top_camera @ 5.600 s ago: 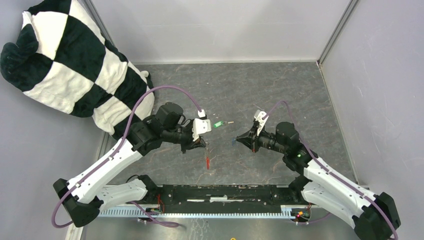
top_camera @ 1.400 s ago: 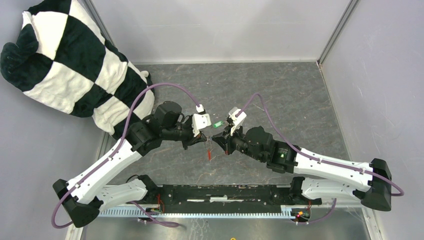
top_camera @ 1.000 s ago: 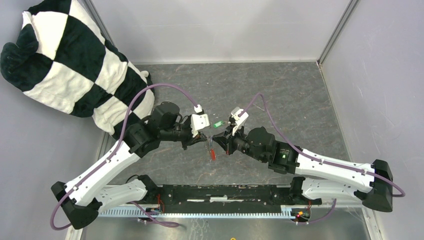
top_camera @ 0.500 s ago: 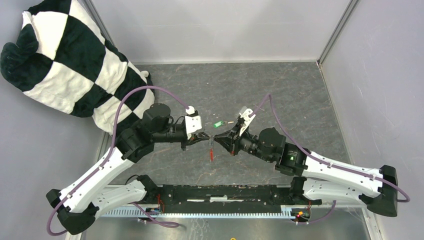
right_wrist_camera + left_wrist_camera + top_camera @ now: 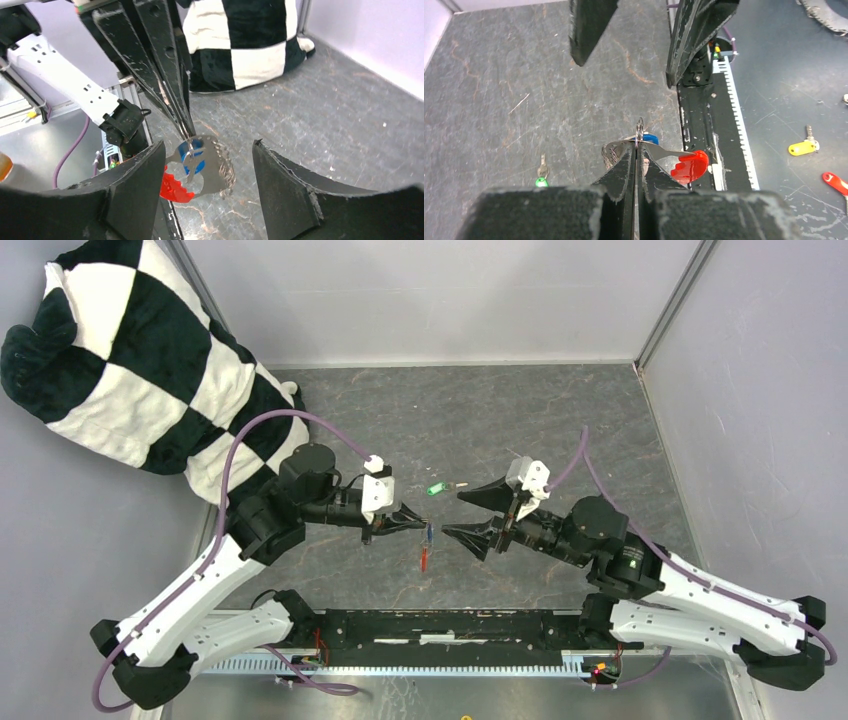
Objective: Put the keys on the keyring
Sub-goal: Insert the key onto the keyring, then adjust the key on the keyring.
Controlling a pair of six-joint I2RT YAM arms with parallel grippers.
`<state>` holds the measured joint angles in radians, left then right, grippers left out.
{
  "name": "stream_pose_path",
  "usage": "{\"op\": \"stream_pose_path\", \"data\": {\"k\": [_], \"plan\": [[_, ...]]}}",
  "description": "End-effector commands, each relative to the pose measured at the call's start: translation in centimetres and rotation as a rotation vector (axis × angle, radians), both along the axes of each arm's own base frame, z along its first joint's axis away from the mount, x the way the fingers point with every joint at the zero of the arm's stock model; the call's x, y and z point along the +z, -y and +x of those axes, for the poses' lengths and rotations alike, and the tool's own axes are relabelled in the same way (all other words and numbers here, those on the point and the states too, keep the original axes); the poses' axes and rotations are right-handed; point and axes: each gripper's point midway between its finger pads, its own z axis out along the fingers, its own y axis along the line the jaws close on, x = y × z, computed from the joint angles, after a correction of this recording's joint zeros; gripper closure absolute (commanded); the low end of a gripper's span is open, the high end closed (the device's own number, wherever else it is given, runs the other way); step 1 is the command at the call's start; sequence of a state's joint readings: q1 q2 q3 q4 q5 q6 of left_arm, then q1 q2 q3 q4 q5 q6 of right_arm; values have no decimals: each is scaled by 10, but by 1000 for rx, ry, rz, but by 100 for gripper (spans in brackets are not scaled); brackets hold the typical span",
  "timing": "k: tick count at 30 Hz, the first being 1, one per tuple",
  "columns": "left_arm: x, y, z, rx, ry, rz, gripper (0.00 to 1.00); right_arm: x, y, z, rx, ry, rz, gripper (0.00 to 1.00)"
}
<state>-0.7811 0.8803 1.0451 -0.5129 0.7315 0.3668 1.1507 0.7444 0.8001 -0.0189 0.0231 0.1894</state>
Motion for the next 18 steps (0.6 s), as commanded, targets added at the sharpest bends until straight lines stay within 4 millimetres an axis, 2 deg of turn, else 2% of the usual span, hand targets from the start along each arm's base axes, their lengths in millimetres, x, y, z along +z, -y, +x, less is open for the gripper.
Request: {"op": "stream_pose_path", "data": {"k": [1,7,15,18], "plan": [[43,8,-17,-117,50,-112,98,34,-3,-15,111,144,-14,29],[53,9,-26,-164,17,-132,98,44,-17,-33,247,243,-17,34],[57,8,-33,-191,10,-144,98,51,-22,-40,296,273,0,42],[55,7,-34,-195,8,-142,98,47,-24,-41,311,271,-8,45]]}}
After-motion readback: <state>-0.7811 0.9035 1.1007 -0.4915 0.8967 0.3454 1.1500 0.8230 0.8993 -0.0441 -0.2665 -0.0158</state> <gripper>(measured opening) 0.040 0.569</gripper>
